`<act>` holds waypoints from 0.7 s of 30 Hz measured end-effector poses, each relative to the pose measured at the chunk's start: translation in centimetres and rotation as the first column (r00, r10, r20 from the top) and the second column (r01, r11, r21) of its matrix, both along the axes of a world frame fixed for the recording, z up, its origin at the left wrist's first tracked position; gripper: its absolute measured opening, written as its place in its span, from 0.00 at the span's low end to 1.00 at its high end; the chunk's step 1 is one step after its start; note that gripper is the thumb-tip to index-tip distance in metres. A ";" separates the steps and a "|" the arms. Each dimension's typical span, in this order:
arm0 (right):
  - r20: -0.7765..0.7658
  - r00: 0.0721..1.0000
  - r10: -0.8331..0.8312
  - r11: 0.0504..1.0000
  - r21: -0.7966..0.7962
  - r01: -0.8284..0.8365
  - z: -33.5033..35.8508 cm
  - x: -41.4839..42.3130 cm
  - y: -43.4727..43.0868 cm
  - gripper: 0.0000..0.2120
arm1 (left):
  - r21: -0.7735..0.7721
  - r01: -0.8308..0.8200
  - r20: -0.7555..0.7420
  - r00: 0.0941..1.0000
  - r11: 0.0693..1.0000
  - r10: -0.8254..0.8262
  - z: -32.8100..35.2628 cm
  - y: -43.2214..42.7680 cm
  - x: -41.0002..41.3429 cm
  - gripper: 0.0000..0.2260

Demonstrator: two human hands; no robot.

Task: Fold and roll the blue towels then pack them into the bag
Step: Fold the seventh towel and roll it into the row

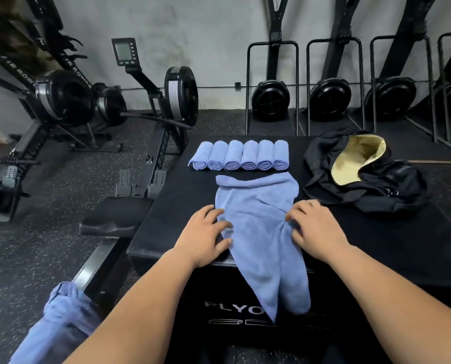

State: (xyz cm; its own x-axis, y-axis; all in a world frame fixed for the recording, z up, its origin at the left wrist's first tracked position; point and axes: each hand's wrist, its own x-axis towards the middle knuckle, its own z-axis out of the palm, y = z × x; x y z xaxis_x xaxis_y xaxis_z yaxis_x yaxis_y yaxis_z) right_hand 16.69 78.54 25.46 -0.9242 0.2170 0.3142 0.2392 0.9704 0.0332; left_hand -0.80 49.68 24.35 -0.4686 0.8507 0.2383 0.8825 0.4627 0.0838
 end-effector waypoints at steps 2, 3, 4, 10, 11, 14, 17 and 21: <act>0.034 0.988 0.151 0.989 -0.014 -0.150 0.0 0.7 -1.3 0.13 | 0.060 0.091 0.008 0.996 0.994 -0.092 -0.2 0.5 0.8 0.22; 0.060 0.979 0.196 0.981 -0.025 -0.195 -0.3 1.1 -1.7 0.15 | 0.074 0.116 0.018 0.993 0.990 -0.118 -0.3 0.7 1.2 0.22; 0.080 0.972 0.220 0.975 -0.054 -0.216 -0.8 1.4 -2.0 0.17 | 0.079 0.133 0.022 0.991 0.988 -0.135 -0.5 0.9 1.5 0.22; 0.006 0.978 0.207 0.973 -0.111 -0.205 -2.1 1.4 -1.0 0.13 | 0.137 0.165 0.013 0.986 0.977 -0.168 -2.0 1.8 1.4 0.10; -0.036 0.986 0.164 0.978 -0.127 -0.167 -1.9 1.2 -0.8 0.12 | 0.163 0.139 -0.004 0.990 0.977 -0.141 -1.8 1.9 1.1 0.09; -0.226 0.964 -0.140 0.949 -0.309 0.066 -0.6 0.4 -0.1 0.08 | 0.351 -0.061 -0.035 0.996 0.934 0.078 0.1 2.3 -0.1 0.09; -0.165 0.937 -0.309 0.862 -0.466 0.202 0.2 -0.9 -0.2 0.10 | 0.407 -0.237 0.002 0.966 0.882 0.259 1.6 2.8 -0.7 0.08; -0.148 0.977 -0.157 0.925 -0.368 0.093 -0.7 -1.1 -1.9 0.14 | 0.263 -0.078 0.120 0.992 0.962 0.048 1.3 3.6 0.9 0.09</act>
State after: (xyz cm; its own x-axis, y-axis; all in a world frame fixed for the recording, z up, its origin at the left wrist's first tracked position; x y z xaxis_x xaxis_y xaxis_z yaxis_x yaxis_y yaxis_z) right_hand 15.60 76.67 24.72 -0.8213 0.4542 0.3453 0.3298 0.8718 -0.3622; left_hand 0.14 53.32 25.62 -0.5559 0.7310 0.3957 0.8302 0.4647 0.3078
